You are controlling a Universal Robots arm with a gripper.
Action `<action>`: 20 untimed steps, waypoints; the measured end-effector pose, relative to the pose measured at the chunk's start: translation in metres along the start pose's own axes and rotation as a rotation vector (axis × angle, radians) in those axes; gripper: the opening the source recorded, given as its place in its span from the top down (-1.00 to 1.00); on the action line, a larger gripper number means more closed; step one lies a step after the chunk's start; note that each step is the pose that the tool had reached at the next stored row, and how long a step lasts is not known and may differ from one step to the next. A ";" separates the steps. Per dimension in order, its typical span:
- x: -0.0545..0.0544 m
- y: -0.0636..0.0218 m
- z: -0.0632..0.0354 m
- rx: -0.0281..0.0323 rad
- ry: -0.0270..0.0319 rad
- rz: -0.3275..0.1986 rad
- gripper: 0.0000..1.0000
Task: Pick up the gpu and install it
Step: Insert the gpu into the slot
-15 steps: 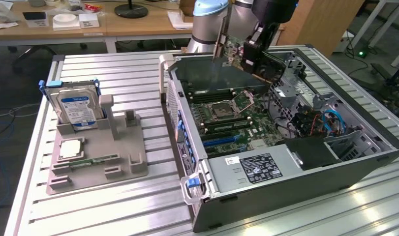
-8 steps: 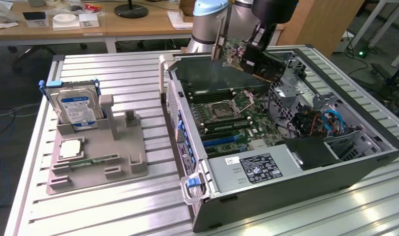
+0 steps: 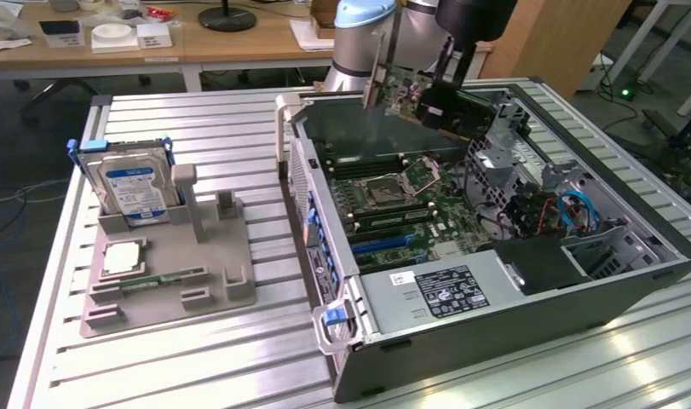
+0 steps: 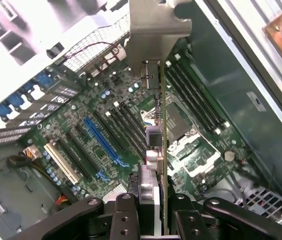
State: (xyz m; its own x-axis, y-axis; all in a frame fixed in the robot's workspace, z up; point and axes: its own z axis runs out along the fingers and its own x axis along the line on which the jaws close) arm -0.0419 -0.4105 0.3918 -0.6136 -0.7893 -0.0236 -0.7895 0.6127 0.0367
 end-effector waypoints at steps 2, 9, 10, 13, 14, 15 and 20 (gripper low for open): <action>0.000 0.0000 0.0002 -0.0007 0.0011 -0.029 0.43; 0.000 0.0000 0.0011 -0.0033 0.0050 -0.137 0.43; 0.000 -0.0001 0.0013 -0.0036 0.0056 -0.154 0.43; 0.000 -0.0001 0.0019 -0.0048 0.0075 -0.204 0.43; 0.000 -0.0001 0.0022 -0.0050 0.0080 -0.222 0.43; 0.000 -0.0001 0.0026 -0.0053 0.0086 -0.240 0.43; 0.000 -0.0002 0.0049 -0.0008 0.0080 -0.329 0.43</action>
State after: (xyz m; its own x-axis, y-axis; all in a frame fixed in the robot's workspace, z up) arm -0.0418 -0.4105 0.3869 -0.3258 -0.9451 -0.0265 -0.9452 0.3251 0.0292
